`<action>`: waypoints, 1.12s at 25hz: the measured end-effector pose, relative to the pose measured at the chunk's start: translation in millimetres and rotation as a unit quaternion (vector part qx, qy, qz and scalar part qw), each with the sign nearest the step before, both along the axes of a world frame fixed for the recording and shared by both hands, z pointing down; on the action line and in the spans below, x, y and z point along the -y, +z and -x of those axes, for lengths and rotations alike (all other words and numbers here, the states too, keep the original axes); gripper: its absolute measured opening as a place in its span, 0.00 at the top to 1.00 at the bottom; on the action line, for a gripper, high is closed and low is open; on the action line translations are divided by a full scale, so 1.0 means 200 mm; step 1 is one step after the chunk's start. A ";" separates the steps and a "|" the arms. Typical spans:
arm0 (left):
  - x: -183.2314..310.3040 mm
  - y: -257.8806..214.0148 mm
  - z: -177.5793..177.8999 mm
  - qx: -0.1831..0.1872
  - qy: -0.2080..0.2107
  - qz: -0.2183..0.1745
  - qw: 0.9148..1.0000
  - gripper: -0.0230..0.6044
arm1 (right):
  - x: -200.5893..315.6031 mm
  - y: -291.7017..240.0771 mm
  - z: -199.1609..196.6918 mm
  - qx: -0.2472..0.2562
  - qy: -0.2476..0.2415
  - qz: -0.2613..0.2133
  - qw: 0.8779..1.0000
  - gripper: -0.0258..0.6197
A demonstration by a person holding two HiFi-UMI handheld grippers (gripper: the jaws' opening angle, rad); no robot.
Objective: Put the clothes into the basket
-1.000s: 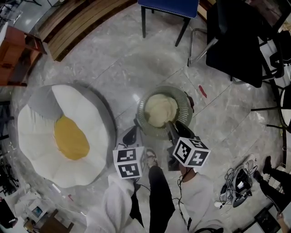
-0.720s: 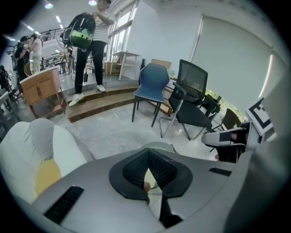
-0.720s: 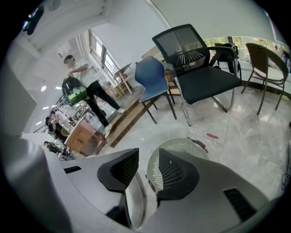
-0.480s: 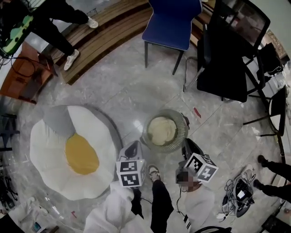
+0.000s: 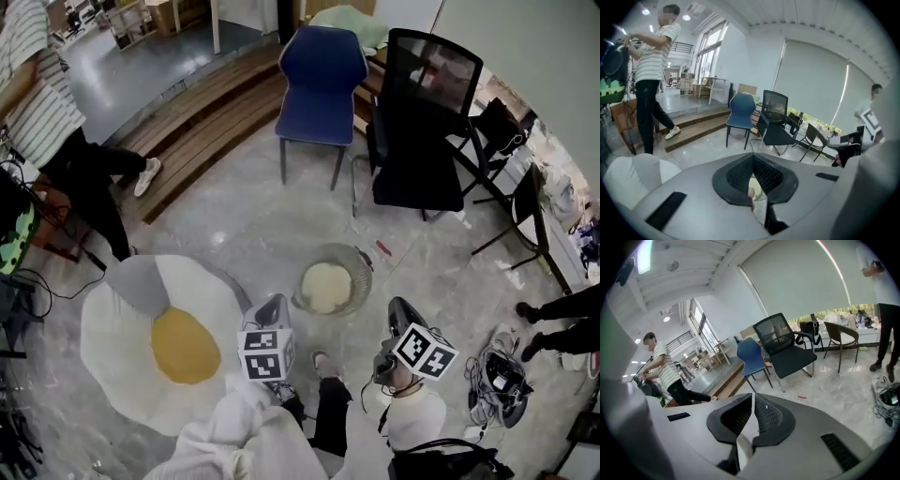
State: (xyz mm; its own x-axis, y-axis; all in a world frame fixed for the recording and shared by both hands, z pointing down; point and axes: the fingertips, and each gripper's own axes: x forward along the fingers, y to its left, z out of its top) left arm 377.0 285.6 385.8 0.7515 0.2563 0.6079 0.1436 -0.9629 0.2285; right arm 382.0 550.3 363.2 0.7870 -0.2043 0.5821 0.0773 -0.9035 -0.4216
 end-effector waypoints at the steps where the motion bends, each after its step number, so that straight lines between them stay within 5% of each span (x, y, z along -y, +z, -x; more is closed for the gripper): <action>1: 0.01 -0.04 0.04 -0.003 0.005 0.003 1.000 0.97 | 0.00 -0.04 0.05 -0.004 0.005 0.008 1.000 0.91; 10: 0.05 -0.35 0.25 -0.035 0.013 0.013 0.999 0.97 | 0.00 -0.27 0.35 -0.029 0.008 0.059 0.998 0.91; 28: -0.06 -0.41 0.31 -0.054 -0.005 0.007 0.999 0.97 | -0.03 -0.36 0.36 -0.052 -0.038 0.065 0.996 0.92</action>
